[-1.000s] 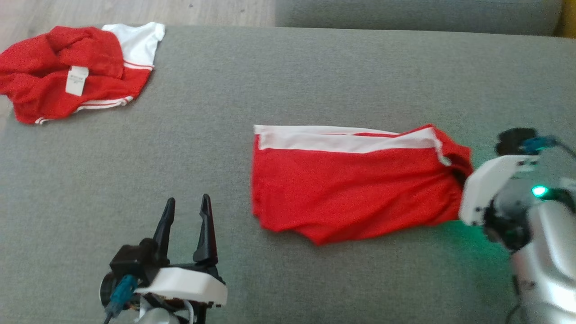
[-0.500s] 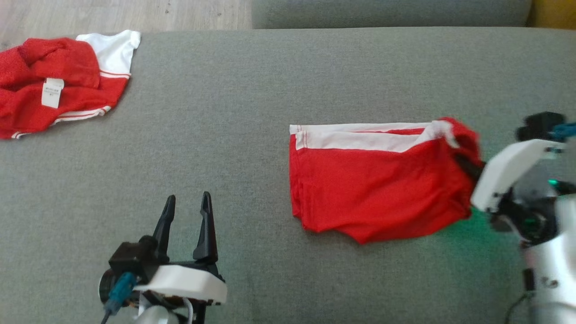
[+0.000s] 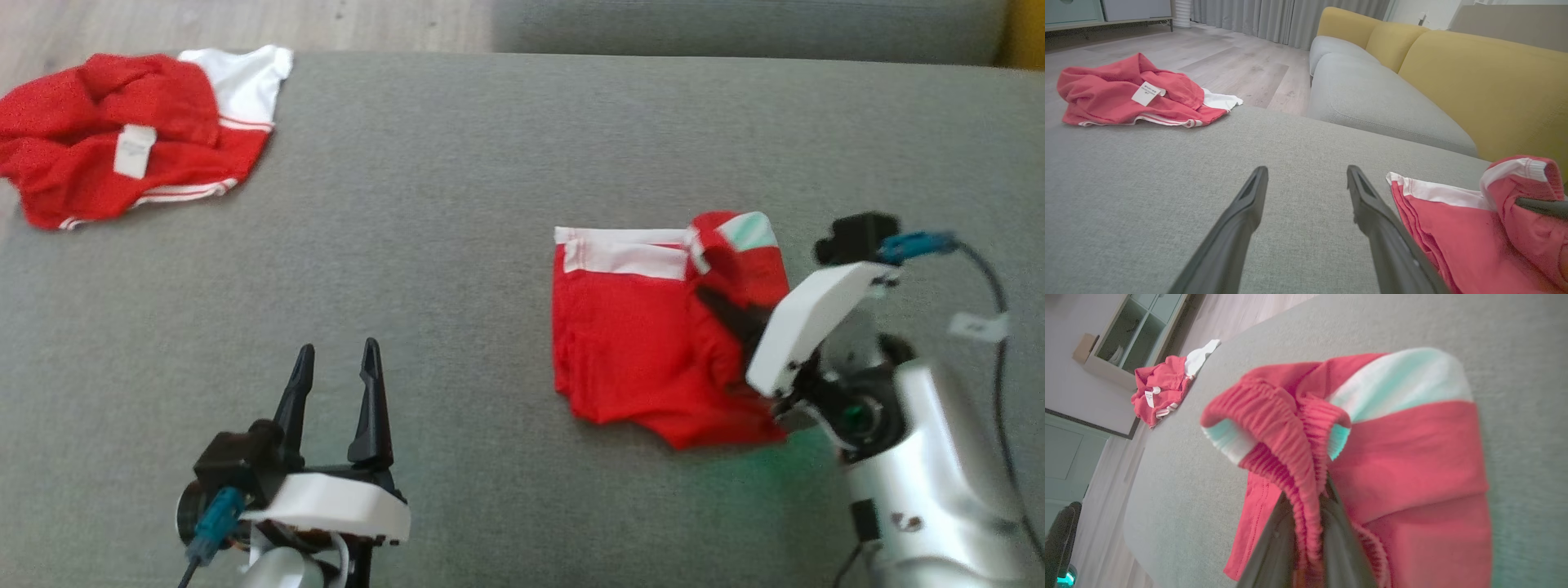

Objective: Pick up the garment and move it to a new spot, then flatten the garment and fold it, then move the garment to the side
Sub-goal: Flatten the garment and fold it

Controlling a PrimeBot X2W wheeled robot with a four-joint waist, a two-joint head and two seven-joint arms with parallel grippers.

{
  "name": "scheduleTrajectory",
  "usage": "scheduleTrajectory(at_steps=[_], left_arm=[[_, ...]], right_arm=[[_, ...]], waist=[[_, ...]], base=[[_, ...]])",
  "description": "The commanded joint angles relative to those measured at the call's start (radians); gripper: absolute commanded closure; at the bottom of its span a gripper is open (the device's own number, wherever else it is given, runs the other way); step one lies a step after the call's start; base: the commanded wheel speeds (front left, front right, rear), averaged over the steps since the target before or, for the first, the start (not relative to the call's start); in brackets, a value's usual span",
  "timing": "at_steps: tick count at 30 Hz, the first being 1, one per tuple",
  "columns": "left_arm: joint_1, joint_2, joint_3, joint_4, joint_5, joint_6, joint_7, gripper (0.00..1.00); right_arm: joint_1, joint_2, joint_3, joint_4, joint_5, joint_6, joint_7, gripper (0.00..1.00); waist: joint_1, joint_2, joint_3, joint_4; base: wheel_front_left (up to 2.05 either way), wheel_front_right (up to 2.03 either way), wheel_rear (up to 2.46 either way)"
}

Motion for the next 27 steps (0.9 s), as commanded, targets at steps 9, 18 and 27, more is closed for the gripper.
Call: scheduleTrajectory(at_steps=[9,18,27], left_arm=[[-0.055,-0.004,0.02,-0.007,-0.004,-0.006,-0.016,0.0],[-0.055,-0.008,0.014,0.009,-0.008,-0.005,-0.022,0.0],[-0.06,0.001,0.011,0.013,-0.003,-0.008,-0.03,0.0]], right_arm=[[-0.127,0.014,0.172,0.153,0.123,-0.001,-0.154,0.58],[-0.201,0.015,0.319,0.225,0.268,-0.001,-0.297,0.0],[-0.224,0.014,0.295,0.177,0.053,-0.001,-0.468,0.0]], waist=[[0.0,0.0,0.011,0.051],[0.0,0.0,-0.004,0.039],[0.0,0.0,-0.03,-0.006]], base=[[0.0,0.0,0.0],[0.0,0.0,0.0],[0.0,0.0,0.0]])
